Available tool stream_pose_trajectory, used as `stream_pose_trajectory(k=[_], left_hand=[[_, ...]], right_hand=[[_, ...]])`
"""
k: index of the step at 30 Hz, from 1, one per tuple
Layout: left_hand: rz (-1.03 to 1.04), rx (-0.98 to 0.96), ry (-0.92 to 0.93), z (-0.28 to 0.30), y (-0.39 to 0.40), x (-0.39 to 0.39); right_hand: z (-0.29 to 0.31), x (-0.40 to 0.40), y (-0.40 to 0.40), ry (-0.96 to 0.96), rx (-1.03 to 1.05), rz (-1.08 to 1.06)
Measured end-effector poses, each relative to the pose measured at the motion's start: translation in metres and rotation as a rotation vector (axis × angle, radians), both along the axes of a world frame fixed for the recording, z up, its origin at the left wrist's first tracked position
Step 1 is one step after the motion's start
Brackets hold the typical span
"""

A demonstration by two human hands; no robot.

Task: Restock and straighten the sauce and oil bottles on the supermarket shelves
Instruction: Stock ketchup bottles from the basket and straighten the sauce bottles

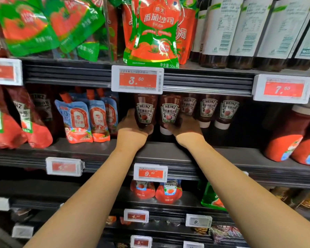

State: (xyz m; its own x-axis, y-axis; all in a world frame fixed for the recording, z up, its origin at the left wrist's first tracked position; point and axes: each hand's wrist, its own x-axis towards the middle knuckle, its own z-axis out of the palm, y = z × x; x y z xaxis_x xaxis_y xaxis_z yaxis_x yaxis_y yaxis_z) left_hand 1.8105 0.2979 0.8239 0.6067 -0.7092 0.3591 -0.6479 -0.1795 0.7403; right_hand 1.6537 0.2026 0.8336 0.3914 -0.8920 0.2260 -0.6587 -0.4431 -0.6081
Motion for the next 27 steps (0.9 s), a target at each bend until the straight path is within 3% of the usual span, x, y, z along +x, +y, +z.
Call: stream_pose_trajectory(k=[13, 16, 19, 23, 27], left_hand=[[-0.021, -0.01, 0.031, -0.002, -0.001, 0.002], [-0.053, -0.085, 0.016, -0.003, 0.012, -0.001], [-0.103, -0.174, 0.121, -0.006, 0.029, -0.002], [-0.103, -0.012, 0.02, -0.009, 0.046, -0.002], [-0.206, -0.05, -0.026, -0.004, 0.066, -0.006]], right_hand=[[-0.005, 0.0, 0.017, -0.11, 0.012, -0.012], [-0.003, -0.004, 0.023, -0.104, 0.022, -0.061], [-0.002, -0.015, 0.03, -0.118, 0.048, -0.131], [-0.001, -0.04, 0.046, -0.075, 0.019, -0.179], [0.002, -0.078, 0.066, -0.019, 0.064, -0.216]])
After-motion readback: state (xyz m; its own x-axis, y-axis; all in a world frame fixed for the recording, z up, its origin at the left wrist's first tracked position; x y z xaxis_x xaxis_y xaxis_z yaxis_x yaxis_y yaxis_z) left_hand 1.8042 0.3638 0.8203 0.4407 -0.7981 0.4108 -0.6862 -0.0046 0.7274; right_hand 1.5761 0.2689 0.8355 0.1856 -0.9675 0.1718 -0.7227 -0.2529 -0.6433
